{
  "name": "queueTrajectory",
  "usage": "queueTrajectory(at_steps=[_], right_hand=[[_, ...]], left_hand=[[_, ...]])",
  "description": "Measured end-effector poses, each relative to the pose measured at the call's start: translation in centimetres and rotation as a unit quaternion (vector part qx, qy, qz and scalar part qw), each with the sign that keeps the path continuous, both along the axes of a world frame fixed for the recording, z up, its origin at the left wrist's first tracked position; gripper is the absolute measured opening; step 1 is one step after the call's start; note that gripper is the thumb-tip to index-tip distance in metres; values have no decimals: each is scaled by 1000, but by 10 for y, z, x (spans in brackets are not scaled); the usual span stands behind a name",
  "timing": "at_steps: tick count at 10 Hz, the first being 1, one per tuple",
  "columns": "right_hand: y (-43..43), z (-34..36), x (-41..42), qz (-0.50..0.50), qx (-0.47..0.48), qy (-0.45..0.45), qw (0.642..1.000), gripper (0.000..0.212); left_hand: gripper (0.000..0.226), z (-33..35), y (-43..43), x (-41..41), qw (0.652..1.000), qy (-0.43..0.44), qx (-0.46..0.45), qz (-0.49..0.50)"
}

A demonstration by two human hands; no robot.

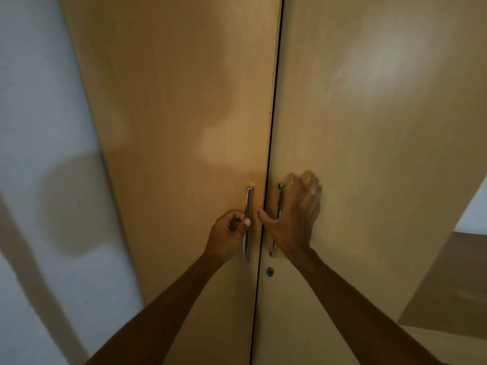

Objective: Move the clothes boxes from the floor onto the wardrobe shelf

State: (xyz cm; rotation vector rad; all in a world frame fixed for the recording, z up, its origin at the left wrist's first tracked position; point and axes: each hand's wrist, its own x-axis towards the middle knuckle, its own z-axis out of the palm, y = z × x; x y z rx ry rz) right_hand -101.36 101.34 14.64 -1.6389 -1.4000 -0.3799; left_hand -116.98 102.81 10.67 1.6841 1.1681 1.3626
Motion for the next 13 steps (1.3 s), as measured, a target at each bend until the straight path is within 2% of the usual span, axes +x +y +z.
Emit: queueTrajectory(at_steps=[2, 7, 9, 10, 11, 12, 13], right_hand=[[19, -4, 8, -34, -1, -46, 998, 108], [25, -6, 14, -28, -44, -60, 997, 110], [-1, -14, 27, 57, -83, -93, 991, 103], [-20, -22, 29, 139, -131, -63, 980, 102], [-47, -31, 23, 212, -171, -39, 961, 97], [-80, -40, 12, 266, -195, -55, 942, 94], [-111, -47, -1, 299, -216, -99, 924, 92]], left_hand=[[8, -4, 22, 11, 1000, -5, 0, 16], [4, 1, 31, 20, 997, 37, 8, 70], [8, -16, -10, 1, 986, 97, 26, 135], [9, -22, -41, -14, 977, 123, 22, 172], [26, -23, -85, -31, 963, 157, 31, 219], [37, -17, -138, -47, 949, 207, 31, 236], [48, -22, -193, -65, 917, 277, 37, 284]])
